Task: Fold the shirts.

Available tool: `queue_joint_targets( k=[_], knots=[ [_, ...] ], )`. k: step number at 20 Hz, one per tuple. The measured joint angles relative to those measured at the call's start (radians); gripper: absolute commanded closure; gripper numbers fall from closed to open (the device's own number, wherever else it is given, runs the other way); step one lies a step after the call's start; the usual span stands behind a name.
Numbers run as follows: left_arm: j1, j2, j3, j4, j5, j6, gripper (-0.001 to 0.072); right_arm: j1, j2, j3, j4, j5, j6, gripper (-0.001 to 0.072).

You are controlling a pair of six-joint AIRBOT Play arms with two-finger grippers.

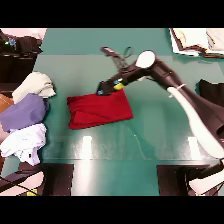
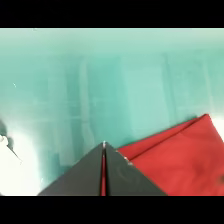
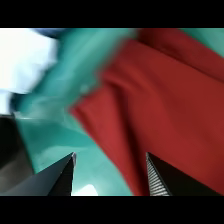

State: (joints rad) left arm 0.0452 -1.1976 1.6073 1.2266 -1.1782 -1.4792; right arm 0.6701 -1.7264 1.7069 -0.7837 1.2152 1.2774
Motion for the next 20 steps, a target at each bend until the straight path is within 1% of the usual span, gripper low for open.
queue_joint_targets(
  k=[1,2,3,7,9,11,12,13,14,15,16,17,18,20],
  knots=[
    [0.001,0.001,0.000,0.000,-0.004,0.002,0.0682,-0.055,0.019,-0.061,-0.021,0.005,0.013,0.0155],
    [0.004,0.002,0.000,0.000,-0.006,0.003,0.0682,-0.108,0.037,-0.118,-0.033,0.006,0.023,0.0039],
    [0.004,0.002,0.000,-0.003,-0.011,0.003,0.0682,-0.159,0.055,-0.172,-0.035,0.006,0.029,0.0017],
    [0.001,0.003,0.000,-0.025,-0.012,0.012,0.0682,-0.307,0.060,-0.335,0.004,-0.004,0.048,0.0021],
    [-0.008,0.003,0.000,-0.034,-0.004,0.016,0.0682,-0.326,0.023,-0.364,0.041,-0.005,0.052,0.0060],
    [-0.019,0.003,0.000,-0.040,0.004,0.019,0.0682,-0.311,-0.025,-0.353,0.080,-0.007,0.051,0.0062],
    [-0.025,0.003,0.000,-0.042,0.007,0.019,0.0682,-0.294,-0.052,-0.335,0.099,-0.006,0.048,0.0092],
    [-0.030,0.003,0.000,-0.045,0.010,0.020,0.0682,-0.273,-0.079,-0.311,0.119,-0.002,0.045,0.0187],
    [-0.035,0.003,0.000,-0.050,0.012,0.021,0.0682,-0.246,-0.112,-0.282,0.128,0.001,0.044,0.0302],
    [-0.040,0.003,0.000,-0.051,0.013,0.021,0.0682,-0.220,-0.144,-0.251,0.131,0.005,0.043,0.0444],
    [-0.046,0.003,0.000,-0.056,0.014,0.021,0.0682,-0.198,-0.170,-0.221,0.141,0.009,0.041,0.0601],
    [-0.052,0.003,0.000,-0.058,0.014,0.021,0.0683,-0.176,-0.196,-0.190,0.149,0.013,0.040,0.0675],
    [-0.058,0.003,0.000,-0.061,0.014,0.021,0.0683,-0.159,-0.214,-0.163,0.150,0.022,0.040,0.0689],
    [-0.085,0.003,0.000,-0.068,0.013,0.021,0.0683,-0.148,-0.235,-0.112,0.151,0.027,0.039,0.0689]
  ],
)
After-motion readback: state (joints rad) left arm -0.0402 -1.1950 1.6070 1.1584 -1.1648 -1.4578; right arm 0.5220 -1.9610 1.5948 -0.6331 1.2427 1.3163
